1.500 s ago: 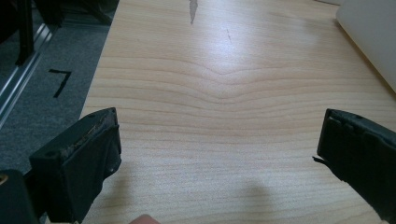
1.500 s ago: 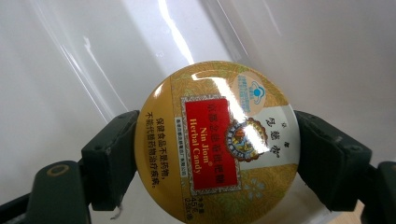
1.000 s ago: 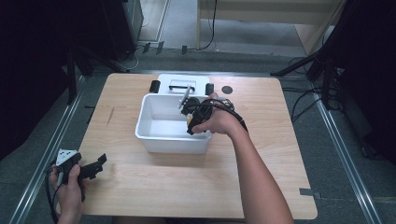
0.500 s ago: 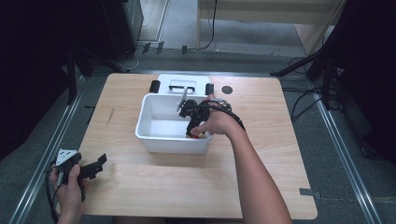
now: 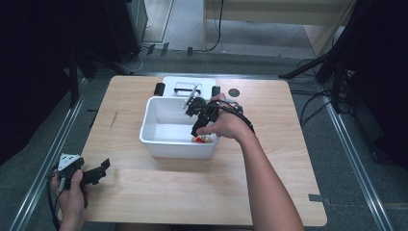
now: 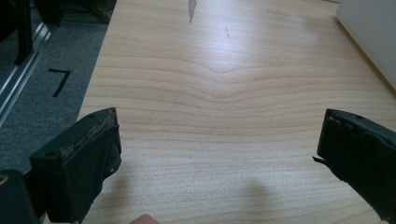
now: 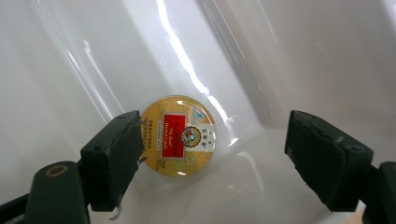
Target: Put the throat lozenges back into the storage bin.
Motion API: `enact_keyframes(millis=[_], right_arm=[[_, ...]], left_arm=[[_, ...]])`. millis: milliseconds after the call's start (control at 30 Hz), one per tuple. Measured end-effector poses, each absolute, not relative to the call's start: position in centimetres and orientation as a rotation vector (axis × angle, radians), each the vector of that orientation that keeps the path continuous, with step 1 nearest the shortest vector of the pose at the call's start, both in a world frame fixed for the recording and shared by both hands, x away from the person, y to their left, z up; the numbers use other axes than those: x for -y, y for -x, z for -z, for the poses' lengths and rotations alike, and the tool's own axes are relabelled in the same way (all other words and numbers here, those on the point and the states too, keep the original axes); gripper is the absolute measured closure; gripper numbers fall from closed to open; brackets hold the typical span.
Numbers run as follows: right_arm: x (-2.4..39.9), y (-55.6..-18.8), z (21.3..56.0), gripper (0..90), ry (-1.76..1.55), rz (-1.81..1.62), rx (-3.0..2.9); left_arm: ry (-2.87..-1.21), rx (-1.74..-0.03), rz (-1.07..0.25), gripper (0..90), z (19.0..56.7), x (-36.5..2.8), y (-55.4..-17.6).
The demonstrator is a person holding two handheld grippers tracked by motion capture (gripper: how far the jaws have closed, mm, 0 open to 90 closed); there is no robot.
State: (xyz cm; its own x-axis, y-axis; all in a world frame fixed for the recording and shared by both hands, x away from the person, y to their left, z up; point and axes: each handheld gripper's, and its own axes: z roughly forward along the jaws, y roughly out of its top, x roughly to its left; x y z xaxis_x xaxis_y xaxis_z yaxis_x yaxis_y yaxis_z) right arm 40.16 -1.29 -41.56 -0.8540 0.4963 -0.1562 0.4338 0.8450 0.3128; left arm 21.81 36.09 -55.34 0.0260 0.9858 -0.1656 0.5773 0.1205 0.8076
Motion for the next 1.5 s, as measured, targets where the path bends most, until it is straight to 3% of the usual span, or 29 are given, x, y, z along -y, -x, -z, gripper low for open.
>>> enact_keyframes(millis=[700,767,867,1500], right_arm=[[7.1,-38.9,37.3,13.8,-0.95,-0.574,-2.57],[7.8,-38.6,37.2,10.2,-0.98,-0.582,-2.548],[8.8,-38.5,37.2,0.0,-1.022,-0.578,-2.547],[15.8,-36.5,39.6,0.0,-1.21,-0.667,-2.401]], left_arm=[[-1.545,-1.648,-0.691,0.0,55.3,-36.0,-21.8],[-1.548,-1.649,-0.691,0.0,55.3,-36.0,-21.8],[-1.551,-1.645,-0.694,0.0,55.3,-36.0,-21.8],[-1.554,-1.634,-0.687,0.0,55.3,-35.7,-21.8]])
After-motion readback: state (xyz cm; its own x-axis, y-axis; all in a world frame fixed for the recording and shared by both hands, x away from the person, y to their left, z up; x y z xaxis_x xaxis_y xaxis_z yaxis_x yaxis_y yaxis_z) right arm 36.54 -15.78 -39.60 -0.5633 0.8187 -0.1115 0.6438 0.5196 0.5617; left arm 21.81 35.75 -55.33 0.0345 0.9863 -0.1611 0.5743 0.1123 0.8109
